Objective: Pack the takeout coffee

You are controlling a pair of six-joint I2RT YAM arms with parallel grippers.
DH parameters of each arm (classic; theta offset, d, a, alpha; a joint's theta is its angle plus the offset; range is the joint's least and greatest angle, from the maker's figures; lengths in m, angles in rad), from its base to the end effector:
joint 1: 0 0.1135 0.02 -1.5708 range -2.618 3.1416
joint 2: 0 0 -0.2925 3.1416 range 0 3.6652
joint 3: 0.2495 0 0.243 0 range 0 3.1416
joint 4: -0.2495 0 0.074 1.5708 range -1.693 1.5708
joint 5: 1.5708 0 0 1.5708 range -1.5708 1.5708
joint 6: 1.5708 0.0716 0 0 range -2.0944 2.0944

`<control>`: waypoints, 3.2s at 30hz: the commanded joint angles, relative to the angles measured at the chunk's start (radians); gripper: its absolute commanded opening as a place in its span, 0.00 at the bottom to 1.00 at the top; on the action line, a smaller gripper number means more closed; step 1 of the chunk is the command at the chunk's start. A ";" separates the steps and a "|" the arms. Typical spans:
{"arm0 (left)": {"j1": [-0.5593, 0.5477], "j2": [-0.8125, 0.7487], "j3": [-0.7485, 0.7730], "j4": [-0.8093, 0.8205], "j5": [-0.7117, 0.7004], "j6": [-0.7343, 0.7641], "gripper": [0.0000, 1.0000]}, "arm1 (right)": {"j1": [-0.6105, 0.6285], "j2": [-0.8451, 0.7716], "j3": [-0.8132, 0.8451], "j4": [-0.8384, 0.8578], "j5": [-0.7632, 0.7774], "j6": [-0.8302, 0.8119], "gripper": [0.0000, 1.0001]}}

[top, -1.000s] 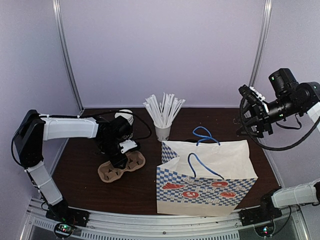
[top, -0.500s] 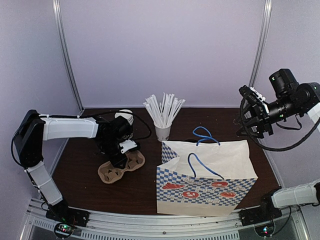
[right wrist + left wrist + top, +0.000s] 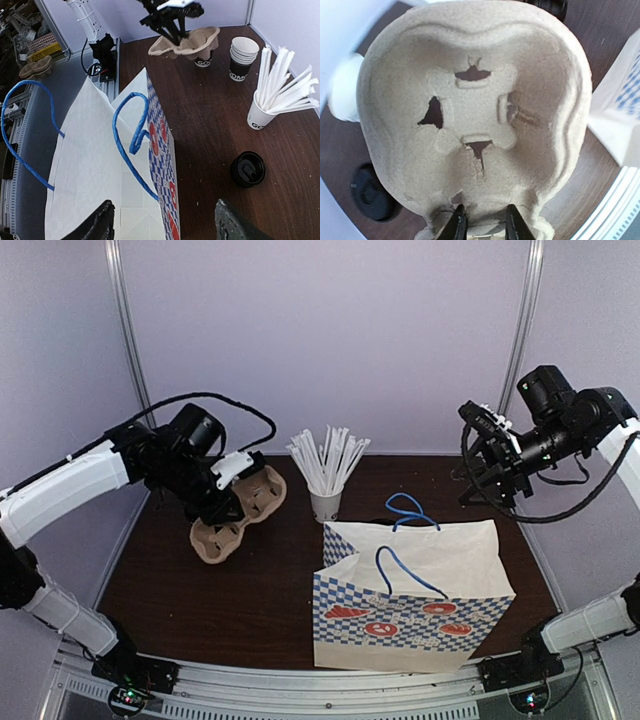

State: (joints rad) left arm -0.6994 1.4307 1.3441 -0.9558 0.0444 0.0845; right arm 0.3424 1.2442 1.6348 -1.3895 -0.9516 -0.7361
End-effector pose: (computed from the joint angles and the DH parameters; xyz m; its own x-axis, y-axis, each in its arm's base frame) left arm 0.2216 -0.1906 0.3169 -0.6028 0.6173 -0.5056 0.7137 0.7005 0.0044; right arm 0.1534 0.1166 0.4385 -0.1774 -0.4769 -0.8609 -0.9839 0.1059 0.1441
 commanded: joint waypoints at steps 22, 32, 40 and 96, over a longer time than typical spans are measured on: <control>-0.008 -0.174 0.449 0.041 0.365 -0.077 0.25 | 0.326 0.212 0.020 0.060 0.121 0.123 0.17; -0.008 -0.250 0.386 0.040 0.433 -0.081 0.26 | 0.360 0.391 0.280 0.051 0.046 0.242 0.00; -0.008 -0.294 0.364 0.040 0.425 -0.081 0.26 | 0.361 0.594 0.486 0.009 -0.003 0.274 0.00; -0.351 0.579 0.923 0.211 0.636 0.008 0.27 | -0.293 -0.067 -0.153 0.518 0.076 0.560 0.61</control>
State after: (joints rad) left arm -1.0275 1.9701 2.2410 -0.7113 0.7010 0.0326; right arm 0.0750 1.1824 1.5070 -0.9512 -0.9287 -0.2459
